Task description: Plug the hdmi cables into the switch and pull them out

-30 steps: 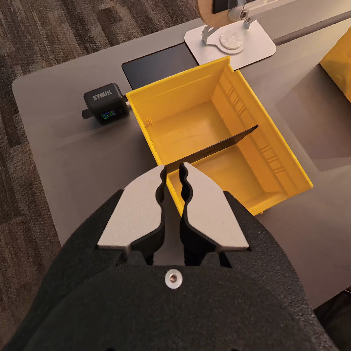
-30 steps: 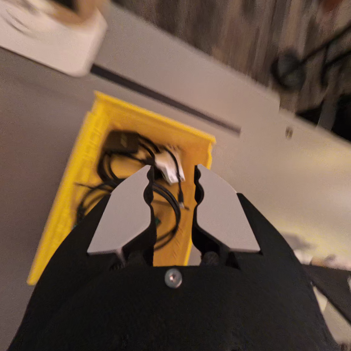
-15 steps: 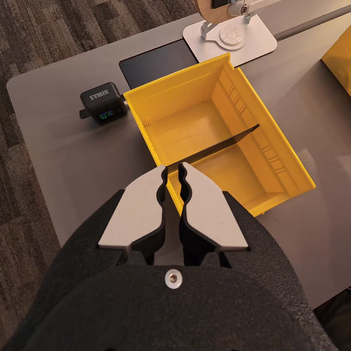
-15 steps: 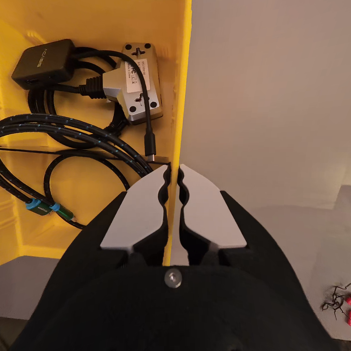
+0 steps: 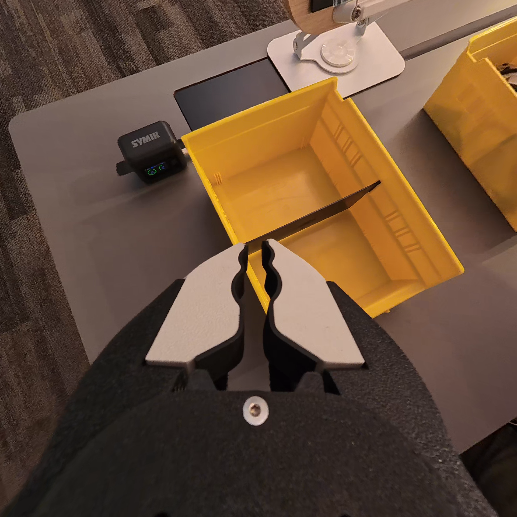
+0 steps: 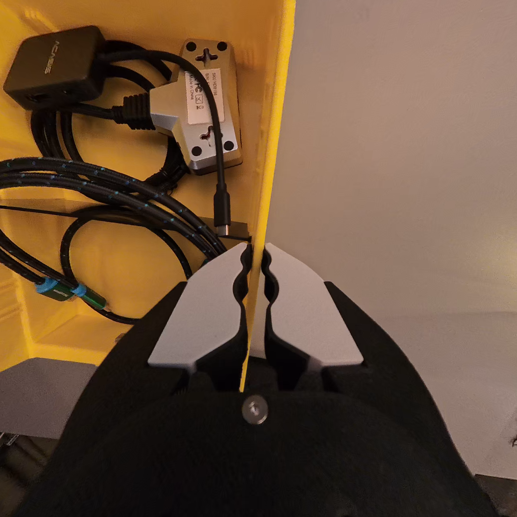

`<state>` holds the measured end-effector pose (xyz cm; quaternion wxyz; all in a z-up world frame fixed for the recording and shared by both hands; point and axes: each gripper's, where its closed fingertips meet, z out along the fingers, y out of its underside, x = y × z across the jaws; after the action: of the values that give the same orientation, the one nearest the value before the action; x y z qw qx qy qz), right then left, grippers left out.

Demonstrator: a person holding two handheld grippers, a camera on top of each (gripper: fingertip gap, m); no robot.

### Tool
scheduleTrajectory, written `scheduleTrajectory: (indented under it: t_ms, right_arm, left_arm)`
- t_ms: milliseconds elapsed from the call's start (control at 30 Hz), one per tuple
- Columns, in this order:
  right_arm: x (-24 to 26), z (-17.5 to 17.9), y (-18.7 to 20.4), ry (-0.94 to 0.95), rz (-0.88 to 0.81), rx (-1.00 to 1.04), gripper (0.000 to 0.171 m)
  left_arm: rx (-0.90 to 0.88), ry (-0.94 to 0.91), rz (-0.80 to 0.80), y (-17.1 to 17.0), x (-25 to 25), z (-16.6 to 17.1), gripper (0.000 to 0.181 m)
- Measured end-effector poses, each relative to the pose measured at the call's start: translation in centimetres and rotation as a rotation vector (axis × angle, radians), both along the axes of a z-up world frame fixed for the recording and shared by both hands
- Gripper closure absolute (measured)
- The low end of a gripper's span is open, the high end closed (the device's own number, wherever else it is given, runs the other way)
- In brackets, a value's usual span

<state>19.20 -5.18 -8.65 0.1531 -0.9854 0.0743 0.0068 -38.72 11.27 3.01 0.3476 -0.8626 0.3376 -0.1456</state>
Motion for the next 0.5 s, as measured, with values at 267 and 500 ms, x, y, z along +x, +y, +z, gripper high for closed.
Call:
scheduleTrajectory:
  t_ms: [267, 500]
  right_arm:
    - [-4.5, 0.7, 1.3, 0.02, 0.079, -0.006, 0.158]
    - [-20.0, 15.7, 6.6, 0.097, 0.42, 0.705, 0.153]
  left_arm:
    - [-0.008, 0.0, 0.0, 0.2, -0.2, -0.3, 0.173]
    - [-0.004, -0.008, 0.031, 0.6, -0.5, -0.1, 0.174]
